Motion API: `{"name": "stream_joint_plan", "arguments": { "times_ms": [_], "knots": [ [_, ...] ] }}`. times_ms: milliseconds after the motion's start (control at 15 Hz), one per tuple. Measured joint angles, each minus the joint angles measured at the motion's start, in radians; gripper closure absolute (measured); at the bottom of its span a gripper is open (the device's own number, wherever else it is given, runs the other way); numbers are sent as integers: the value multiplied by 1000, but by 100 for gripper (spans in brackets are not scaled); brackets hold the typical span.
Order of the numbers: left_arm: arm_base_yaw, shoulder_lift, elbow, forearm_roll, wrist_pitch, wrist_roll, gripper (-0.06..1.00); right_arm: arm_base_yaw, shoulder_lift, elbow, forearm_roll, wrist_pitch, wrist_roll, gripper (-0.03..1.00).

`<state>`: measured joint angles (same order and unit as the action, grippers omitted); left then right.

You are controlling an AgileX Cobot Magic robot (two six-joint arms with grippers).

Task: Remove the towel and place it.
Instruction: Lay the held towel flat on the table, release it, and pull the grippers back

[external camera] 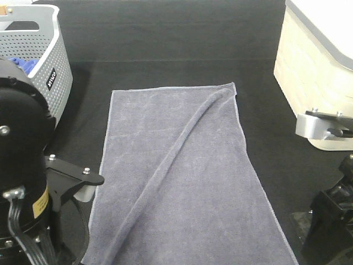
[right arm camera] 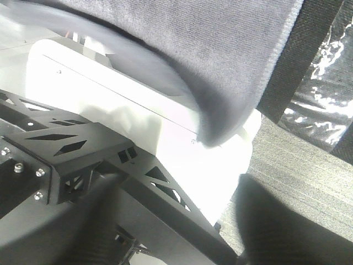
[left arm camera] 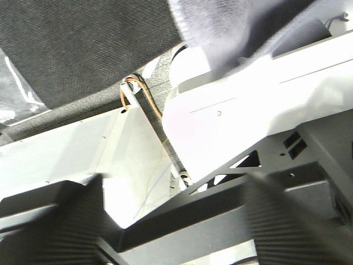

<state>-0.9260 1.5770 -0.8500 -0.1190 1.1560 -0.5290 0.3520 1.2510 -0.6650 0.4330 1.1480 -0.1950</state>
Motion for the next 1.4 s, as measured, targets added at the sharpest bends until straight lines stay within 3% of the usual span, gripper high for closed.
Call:
{"name": "stream_joint_plan", "arguments": {
  "times_ms": [133, 467, 667, 933, 1067, 1400],
  "knots": [
    [0, 0, 0, -4, -2, 0, 17, 0, 0, 0, 0, -1, 1, 29],
    [0, 0, 0, 12, -66, 0, 17, 0, 0, -7, -1, -87, 1, 28],
    [0, 0, -91, 157, -66, -25, 21, 0, 2, -133, -54, -151, 1, 36],
    [7, 0, -290, 392, -91, -79, 28, 0, 7, -311, -79, -233, 1, 58],
    [63, 1, -377, 408, -149, -82, 29, 0, 43, -403, -79, -252, 1, 60],
    [287, 25, -499, 390, -343, -22, 31, 0, 238, -613, -79, -243, 1, 61]
  ]
}}
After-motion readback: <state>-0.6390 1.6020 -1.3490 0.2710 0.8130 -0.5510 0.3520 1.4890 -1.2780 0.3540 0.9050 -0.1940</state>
